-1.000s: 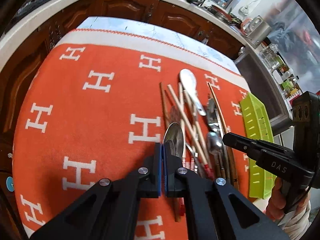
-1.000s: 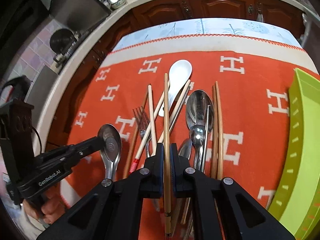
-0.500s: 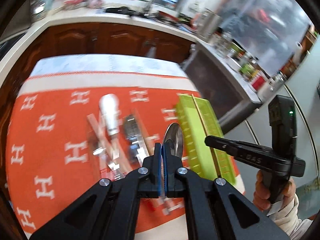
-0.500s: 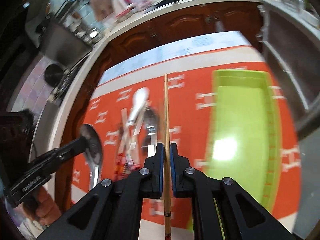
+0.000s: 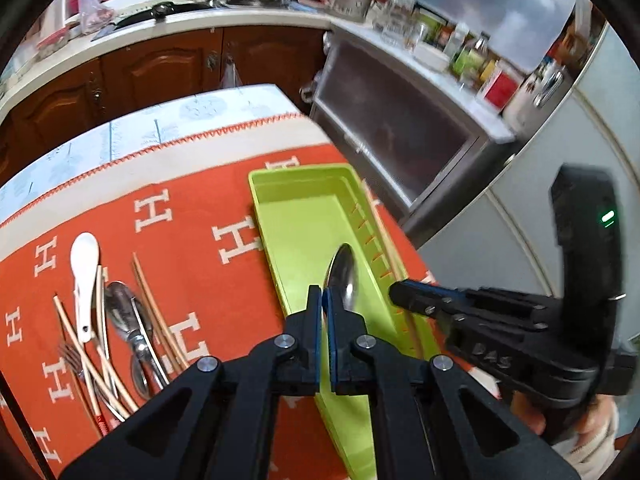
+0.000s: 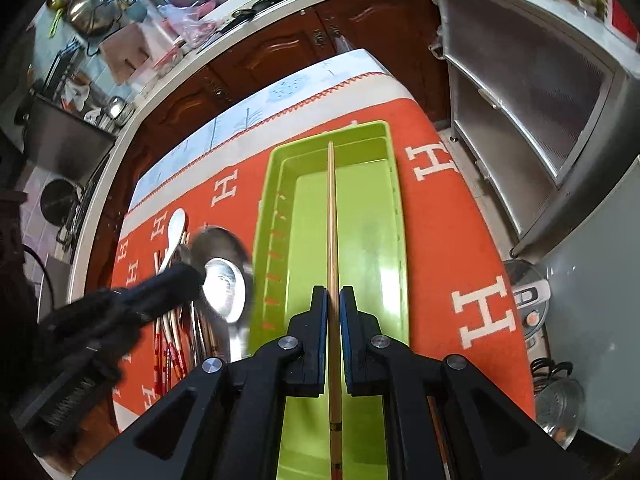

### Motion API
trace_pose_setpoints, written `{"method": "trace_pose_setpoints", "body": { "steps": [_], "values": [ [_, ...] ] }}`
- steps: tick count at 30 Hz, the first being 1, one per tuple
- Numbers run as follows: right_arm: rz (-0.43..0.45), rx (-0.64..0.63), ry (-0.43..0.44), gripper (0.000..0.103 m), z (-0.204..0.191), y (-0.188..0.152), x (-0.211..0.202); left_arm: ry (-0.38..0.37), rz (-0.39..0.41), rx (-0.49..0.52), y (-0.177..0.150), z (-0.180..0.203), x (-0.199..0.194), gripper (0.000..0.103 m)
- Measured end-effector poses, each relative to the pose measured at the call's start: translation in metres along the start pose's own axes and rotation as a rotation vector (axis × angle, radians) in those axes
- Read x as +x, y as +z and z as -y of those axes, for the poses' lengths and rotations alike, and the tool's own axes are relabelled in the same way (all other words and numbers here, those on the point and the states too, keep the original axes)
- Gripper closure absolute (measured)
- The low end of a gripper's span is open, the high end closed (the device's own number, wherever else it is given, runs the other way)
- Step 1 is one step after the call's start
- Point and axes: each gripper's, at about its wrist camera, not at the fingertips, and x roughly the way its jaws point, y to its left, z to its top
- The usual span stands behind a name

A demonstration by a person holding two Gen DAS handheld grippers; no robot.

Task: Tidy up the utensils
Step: 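Carry the spoon and chopstick into the green tray and open both tools, then move both open tools back over the utensil pile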

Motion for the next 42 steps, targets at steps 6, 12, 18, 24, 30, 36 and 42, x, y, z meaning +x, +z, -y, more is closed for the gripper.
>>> {"method": "trace_pose_setpoints", "body": {
  "steps": [6,12,18,24,30,36,42],
  "values": [
    [0.006,0.02,0.001,0.073,0.005,0.007,0.022,0.036,-0.039,-0.017,-0.003,-0.009,0.018,0.069],
    [0.088,-0.005,-0.067,0.073,-0.003,0.01,0.012,0.055,-0.044,-0.053,-0.006,-0.027,0.017,0.069],
    [0.04,-0.018,-0.151,0.076,0.007,0.014,0.035,0.064,-0.056,-0.094,-0.015,-0.044,0.013,0.069],
    [0.009,-0.063,-0.181,0.099,0.008,0.009,0.064,0.098,-0.039,-0.13,-0.03,-0.069,-0.01,0.067],
    [0.009,-0.121,-0.17,0.099,-0.01,0.005,0.072,0.156,-0.01,-0.181,-0.051,-0.102,-0.041,0.064],
    [-0.012,-0.136,-0.155,0.099,-0.026,0.0,0.076,0.269,0.002,-0.191,-0.072,-0.126,-0.066,0.056],
    [-0.005,-0.108,-0.182,0.081,-0.034,-0.002,0.064,0.349,0.021,-0.205,-0.084,-0.143,-0.09,0.044]
  ]
}}
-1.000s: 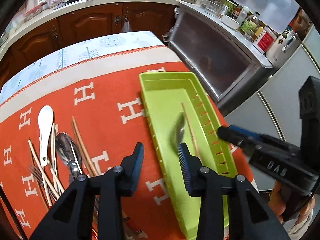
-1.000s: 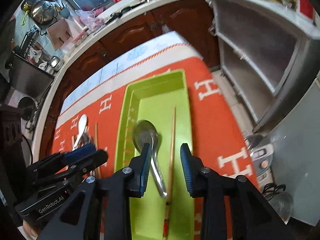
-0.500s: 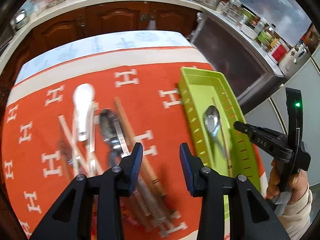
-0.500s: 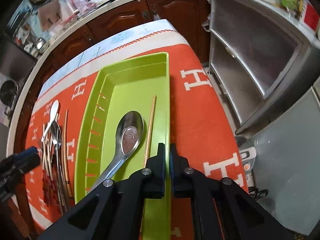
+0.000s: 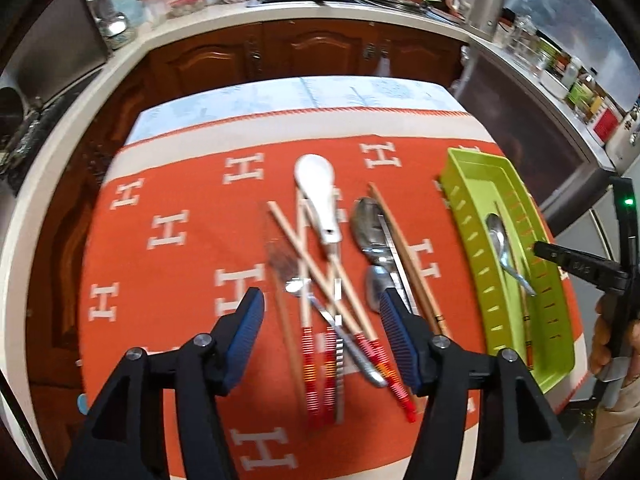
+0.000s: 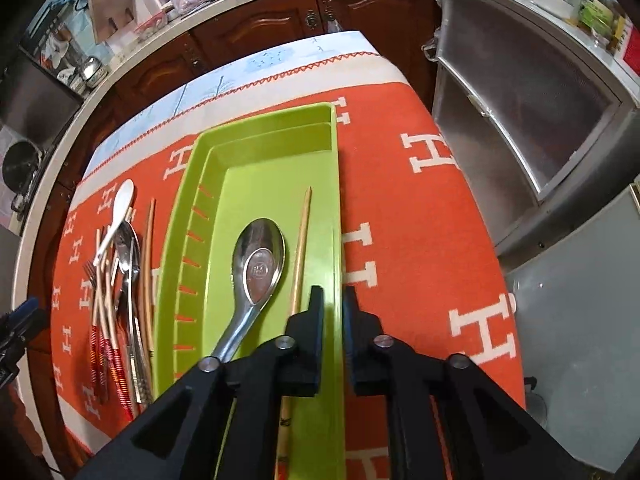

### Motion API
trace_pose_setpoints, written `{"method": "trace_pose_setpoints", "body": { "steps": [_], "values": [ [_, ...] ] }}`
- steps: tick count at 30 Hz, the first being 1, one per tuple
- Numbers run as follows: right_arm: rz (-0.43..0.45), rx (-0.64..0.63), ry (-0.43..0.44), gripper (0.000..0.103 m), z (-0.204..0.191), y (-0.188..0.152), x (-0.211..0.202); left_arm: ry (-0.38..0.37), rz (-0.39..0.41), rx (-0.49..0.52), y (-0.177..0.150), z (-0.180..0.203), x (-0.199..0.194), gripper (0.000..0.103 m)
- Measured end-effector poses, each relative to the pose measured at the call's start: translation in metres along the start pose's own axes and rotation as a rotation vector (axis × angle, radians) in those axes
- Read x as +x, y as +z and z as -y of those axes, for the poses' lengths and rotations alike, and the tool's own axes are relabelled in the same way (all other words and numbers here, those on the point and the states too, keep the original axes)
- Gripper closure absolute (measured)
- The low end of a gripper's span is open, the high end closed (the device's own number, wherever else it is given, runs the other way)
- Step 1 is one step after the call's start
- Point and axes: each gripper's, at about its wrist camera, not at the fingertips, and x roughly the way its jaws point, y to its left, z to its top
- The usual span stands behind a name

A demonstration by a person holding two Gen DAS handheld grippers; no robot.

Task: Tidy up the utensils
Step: 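Move both open tools back over the utensil pile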

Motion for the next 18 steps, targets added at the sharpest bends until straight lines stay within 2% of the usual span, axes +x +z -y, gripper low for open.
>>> {"method": "trace_pose_setpoints", "body": {
  "steps": [1,3,7,12,16,18],
  "values": [
    [0.011,0.003,-0.006,0.074,0.0,0.0,-0.005,0.015,0.003,0.002,0.0,-0.004,-0.003,0.044],
    [0.058,0.005,-0.028,0.068,-0.002,0.0,-0.023,0.037,0.016,0.002,-0.001,-0.011,-0.008,0.044],
    [0.108,-0.009,0.006,0.068,-0.017,0.0,-0.053,0.043,0.023,-0.016,-0.001,-0.026,-0.013,0.044],
    [0.107,-0.068,0.166,0.068,-0.064,-0.001,-0.078,-0.01,-0.019,-0.063,-0.007,-0.044,-0.003,0.044],
    [0.081,-0.142,0.247,0.068,-0.111,-0.008,-0.079,-0.048,-0.071,-0.098,-0.016,-0.052,0.02,0.044],
    [0.06,-0.187,0.273,0.068,-0.138,-0.015,-0.073,-0.06,-0.092,-0.117,-0.021,-0.055,0.033,0.049]
  ]
}}
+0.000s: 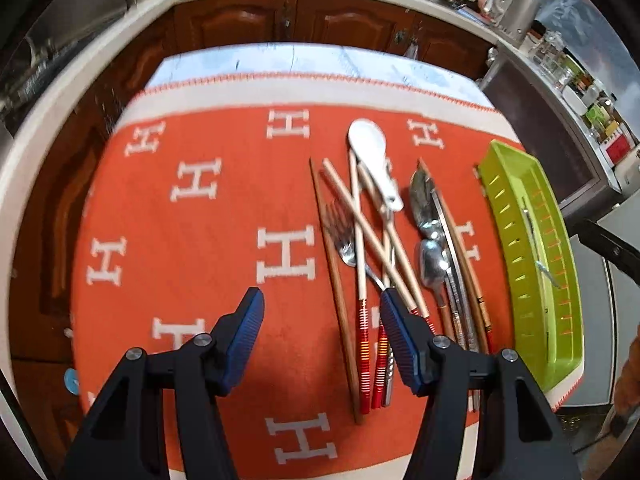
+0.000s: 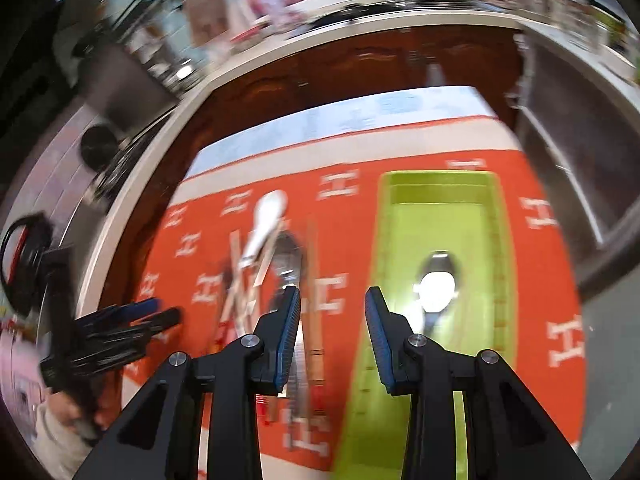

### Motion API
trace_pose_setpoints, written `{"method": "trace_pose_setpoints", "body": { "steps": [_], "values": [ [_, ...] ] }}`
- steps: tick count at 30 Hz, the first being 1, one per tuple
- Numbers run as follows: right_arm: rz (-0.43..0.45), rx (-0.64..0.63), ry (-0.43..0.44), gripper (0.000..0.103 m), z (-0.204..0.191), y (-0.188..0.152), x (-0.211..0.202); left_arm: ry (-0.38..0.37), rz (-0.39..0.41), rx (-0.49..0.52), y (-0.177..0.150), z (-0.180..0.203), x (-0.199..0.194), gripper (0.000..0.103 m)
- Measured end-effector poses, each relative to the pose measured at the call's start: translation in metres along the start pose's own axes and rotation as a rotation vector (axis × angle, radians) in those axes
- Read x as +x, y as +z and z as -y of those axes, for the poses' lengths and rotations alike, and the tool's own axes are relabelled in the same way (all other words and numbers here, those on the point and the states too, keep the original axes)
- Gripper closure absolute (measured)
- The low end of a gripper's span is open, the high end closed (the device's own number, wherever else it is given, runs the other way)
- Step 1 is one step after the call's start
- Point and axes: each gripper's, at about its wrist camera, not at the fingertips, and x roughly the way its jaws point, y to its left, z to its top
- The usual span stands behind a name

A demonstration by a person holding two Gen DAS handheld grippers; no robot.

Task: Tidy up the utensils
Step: 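Move both open tools back over the utensil pile, then grasp a wooden chopstick with the left tool while the right tool grasps a red-banded chopstick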

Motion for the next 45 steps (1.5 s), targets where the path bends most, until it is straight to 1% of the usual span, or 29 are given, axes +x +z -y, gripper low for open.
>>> {"method": "trace_pose_setpoints", "body": {
  "steps": [3,7,10,12,14,16,17,18,20,24,29,32,38,40,41,43,45],
  "values": [
    [-0.045,-0.025,0.031,0.071,-0.024,-0.004,0.02,-0.008,-0.028,0.0,-0.003,0.001,0.019,0.057],
    [-0.09,-0.048,0.054,0.074,-0.044,-0.013,0.043,0.027,-0.038,0.028,-0.005,0.007,0.036,0.062],
    [-0.113,-0.059,0.063,0.076,-0.049,-0.018,0.054,0.073,-0.053,0.043,-0.005,0.012,0.048,0.07],
    [-0.129,-0.064,0.067,0.077,-0.052,-0.02,0.063,0.084,-0.06,0.05,-0.006,0.014,0.054,0.072],
    [-0.141,-0.067,0.07,0.078,-0.052,-0.022,0.07,0.125,-0.038,0.079,-0.008,0.019,0.054,0.073],
    [-0.155,-0.064,0.08,0.078,-0.053,-0.024,0.078,0.132,-0.02,0.087,-0.009,0.022,0.055,0.085],
    [-0.159,-0.063,0.085,0.078,-0.054,-0.025,0.081,0.128,-0.014,0.084,-0.009,0.022,0.054,0.097],
    [-0.164,-0.063,0.09,0.079,-0.056,-0.025,0.084,0.125,-0.013,0.077,-0.009,0.022,0.054,0.098],
    [-0.174,-0.063,0.104,0.08,-0.059,-0.026,0.089,0.105,-0.013,0.056,-0.009,0.021,0.053,0.099],
    [-0.194,-0.066,0.136,0.081,-0.069,-0.028,0.101,0.056,-0.014,-0.001,-0.011,0.006,0.049,0.099],
    [-0.244,-0.043,0.173,0.081,-0.084,-0.03,0.126,0.025,0.0,-0.073,-0.018,-0.017,0.034,0.099],
    [-0.267,-0.041,0.168,0.081,-0.097,-0.031,0.143,0.014,0.017,-0.097,-0.02,-0.029,0.024,0.099],
    [-0.292,-0.065,0.085,0.081,-0.119,-0.033,0.172,-0.007,0.047,-0.126,-0.028,-0.046,0.006,0.099],
    [-0.285,-0.087,0.036,0.083,-0.126,-0.034,0.177,-0.014,0.051,-0.132,-0.029,-0.05,0.003,0.099],
    [-0.27,-0.124,-0.007,0.083,-0.134,-0.034,0.178,-0.015,0.052,-0.134,-0.03,-0.051,0.003,0.099],
    [-0.255,-0.157,-0.063,0.092,-0.142,-0.036,0.18,-0.024,0.049,-0.137,-0.033,-0.055,0.003,0.099],
    [-0.243,-0.159,-0.087,0.094,-0.145,-0.037,0.181,-0.031,0.047,-0.139,-0.035,-0.057,0.004,0.099]
  ]
}}
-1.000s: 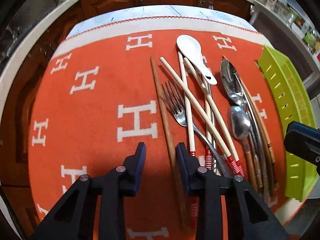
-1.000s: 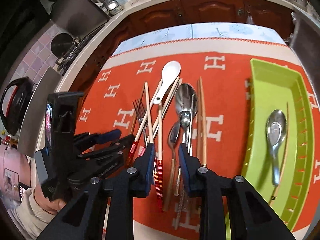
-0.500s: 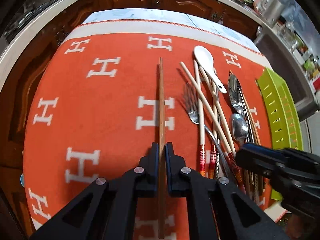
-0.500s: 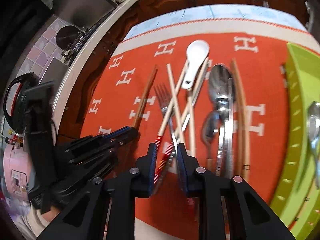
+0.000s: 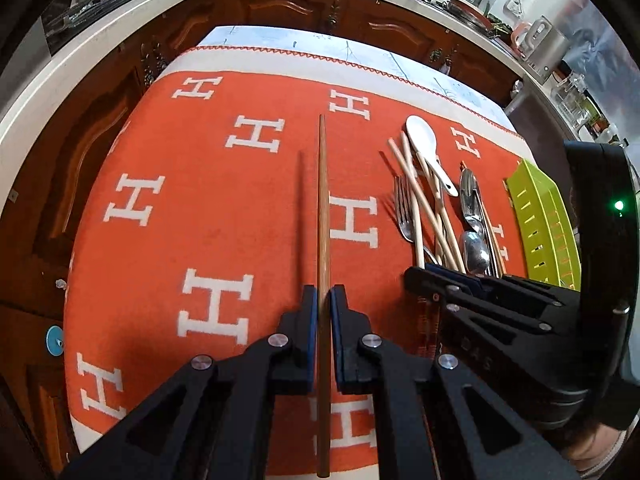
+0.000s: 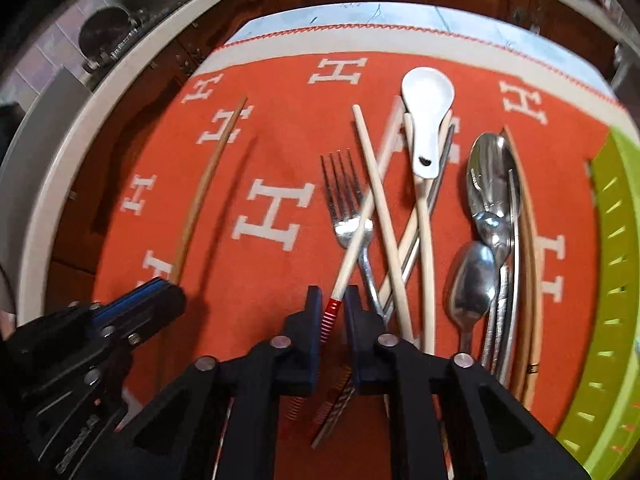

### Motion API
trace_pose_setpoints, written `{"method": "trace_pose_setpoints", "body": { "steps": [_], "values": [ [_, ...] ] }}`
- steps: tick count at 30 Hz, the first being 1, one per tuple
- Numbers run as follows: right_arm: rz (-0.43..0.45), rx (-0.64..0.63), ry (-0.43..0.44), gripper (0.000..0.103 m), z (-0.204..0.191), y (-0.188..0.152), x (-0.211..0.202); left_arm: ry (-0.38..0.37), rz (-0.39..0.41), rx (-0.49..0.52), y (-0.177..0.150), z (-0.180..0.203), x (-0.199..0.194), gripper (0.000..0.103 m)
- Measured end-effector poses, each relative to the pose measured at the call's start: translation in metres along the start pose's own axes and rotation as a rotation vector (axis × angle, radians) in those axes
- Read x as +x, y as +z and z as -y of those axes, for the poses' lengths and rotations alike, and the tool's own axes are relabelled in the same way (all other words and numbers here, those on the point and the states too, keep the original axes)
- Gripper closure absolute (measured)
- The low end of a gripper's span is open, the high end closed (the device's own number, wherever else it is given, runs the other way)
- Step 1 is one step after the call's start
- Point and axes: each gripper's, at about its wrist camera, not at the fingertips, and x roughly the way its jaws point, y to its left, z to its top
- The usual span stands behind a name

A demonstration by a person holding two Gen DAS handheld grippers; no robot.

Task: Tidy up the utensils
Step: 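Grasp a wooden chopstick with the left tool while the right tool grasps a red-banded chopstick, then carry both chopsticks into the green tray and open both tools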

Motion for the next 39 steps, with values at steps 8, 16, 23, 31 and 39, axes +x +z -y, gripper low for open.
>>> {"method": "trace_pose_setpoints", "body": {
  "steps": [8,16,23,31,39],
  "values": [
    [-0.042,0.144,0.224,0.098,0.027,0.0,-0.013,-0.038,0.014,-0.004,-0.001,-0.001,-0.011,0.099],
    [0.038,0.124,0.334,0.098,0.035,-0.005,-0.073,-0.109,0.043,-0.015,0.005,0.012,-0.035,0.099],
    [0.146,0.164,0.318,0.098,0.078,-0.03,-0.141,-0.203,0.04,0.025,0.014,0.055,-0.058,0.099],
    [0.247,0.305,0.197,0.098,0.175,-0.082,-0.203,-0.323,-0.027,0.159,0.024,0.15,-0.056,0.099],
    [0.243,0.425,0.112,0.098,0.255,-0.117,-0.21,-0.383,-0.113,0.241,0.025,0.237,-0.026,0.099]
  ]
}}
